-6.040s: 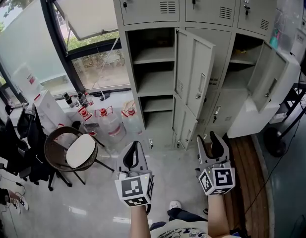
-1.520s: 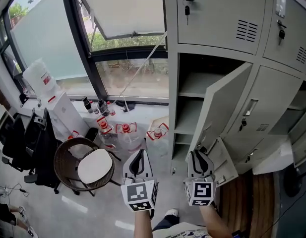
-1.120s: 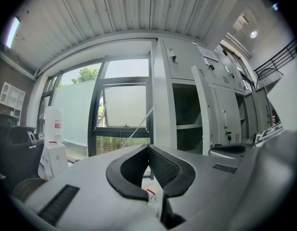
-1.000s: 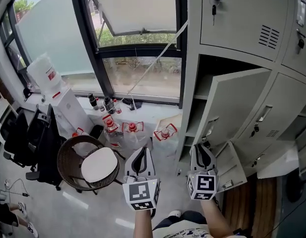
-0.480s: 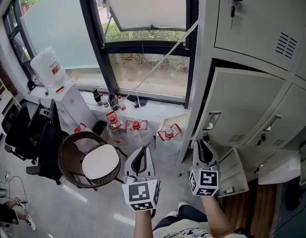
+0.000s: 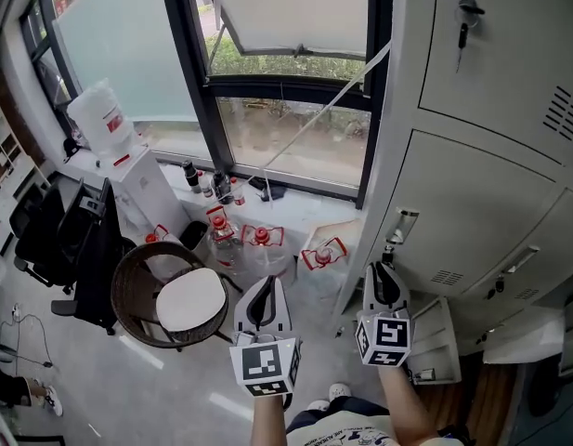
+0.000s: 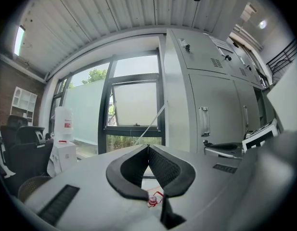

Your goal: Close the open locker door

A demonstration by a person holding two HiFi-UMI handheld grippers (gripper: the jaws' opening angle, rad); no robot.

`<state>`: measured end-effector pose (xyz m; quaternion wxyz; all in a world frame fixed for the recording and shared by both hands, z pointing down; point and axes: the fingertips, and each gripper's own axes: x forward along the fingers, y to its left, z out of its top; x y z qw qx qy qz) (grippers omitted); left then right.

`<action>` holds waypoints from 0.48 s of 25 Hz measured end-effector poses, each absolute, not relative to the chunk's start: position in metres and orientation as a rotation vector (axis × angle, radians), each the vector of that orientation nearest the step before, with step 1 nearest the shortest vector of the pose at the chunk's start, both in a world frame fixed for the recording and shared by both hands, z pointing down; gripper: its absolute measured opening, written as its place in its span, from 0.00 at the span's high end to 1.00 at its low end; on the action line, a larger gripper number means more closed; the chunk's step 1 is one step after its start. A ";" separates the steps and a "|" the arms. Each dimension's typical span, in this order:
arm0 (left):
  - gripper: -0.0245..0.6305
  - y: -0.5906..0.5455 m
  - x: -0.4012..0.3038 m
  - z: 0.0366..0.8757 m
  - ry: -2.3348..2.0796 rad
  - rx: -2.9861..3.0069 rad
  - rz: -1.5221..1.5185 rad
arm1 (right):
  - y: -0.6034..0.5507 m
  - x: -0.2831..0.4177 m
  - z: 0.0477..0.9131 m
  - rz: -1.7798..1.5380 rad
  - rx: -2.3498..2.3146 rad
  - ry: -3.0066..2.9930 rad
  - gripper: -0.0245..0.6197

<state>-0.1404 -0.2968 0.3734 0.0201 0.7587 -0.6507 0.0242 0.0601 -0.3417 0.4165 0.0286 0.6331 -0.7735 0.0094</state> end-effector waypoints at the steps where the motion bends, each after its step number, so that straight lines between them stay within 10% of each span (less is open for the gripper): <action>1: 0.96 -0.298 -0.140 0.374 -2.024 2.347 0.079 | -0.344 0.059 0.416 0.023 1.944 -2.395 0.91; 12: 0.96 -0.309 -0.135 0.378 -2.032 2.320 0.084 | -0.350 0.046 0.412 -0.007 1.870 -2.463 0.91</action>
